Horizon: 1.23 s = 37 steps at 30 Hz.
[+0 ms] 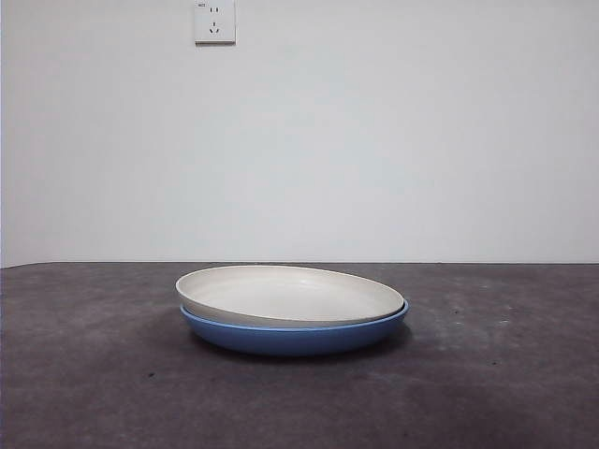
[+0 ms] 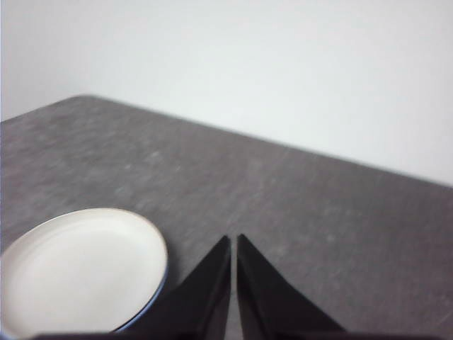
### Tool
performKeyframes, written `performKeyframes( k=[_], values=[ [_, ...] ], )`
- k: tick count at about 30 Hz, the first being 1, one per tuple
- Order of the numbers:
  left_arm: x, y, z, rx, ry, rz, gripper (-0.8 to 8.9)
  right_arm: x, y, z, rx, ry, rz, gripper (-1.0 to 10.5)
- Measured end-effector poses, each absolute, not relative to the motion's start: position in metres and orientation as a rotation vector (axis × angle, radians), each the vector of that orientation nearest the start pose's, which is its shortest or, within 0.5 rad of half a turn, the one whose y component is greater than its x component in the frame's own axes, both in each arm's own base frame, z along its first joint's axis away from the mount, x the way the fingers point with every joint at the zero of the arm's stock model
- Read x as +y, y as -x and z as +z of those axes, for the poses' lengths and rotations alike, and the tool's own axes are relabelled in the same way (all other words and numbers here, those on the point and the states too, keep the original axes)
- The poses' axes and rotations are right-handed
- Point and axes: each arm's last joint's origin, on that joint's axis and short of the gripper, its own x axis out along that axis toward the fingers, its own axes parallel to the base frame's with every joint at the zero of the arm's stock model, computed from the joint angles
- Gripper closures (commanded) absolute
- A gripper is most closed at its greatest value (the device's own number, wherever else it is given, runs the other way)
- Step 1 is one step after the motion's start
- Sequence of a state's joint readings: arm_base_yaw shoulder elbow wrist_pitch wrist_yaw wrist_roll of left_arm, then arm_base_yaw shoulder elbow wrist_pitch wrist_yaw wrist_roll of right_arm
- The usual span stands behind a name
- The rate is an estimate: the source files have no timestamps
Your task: Pick up the white plate, put it on the blue plate, put it on desk
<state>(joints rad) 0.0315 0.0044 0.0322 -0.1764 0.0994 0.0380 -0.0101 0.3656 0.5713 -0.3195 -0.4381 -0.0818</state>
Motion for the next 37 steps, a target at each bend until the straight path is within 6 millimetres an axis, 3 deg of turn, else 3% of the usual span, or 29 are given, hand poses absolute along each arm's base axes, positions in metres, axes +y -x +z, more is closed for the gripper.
performKeyframes(
  k=[6,14,23,37],
  values=[
    [0.0,-0.095,0.157,0.147,-0.028,-0.071,8.04,0.011,-0.091,0.247,-0.014,0.08,0.419,9.4],
    [0.0,-0.095,0.157,0.147,-0.028,-0.071,8.04,0.008,-0.093,0.19,0.048,0.035,0.299,9.4],
    [0.0,-0.095,0.157,0.147,-0.028,-0.071,8.04,0.006,-0.096,0.16,0.084,-0.037,0.253,9.4],
    [0.0,-0.095,0.157,0.147,-0.027,-0.07,8.04,0.004,-0.096,0.153,0.152,-0.077,0.185,9.4]
  ],
)
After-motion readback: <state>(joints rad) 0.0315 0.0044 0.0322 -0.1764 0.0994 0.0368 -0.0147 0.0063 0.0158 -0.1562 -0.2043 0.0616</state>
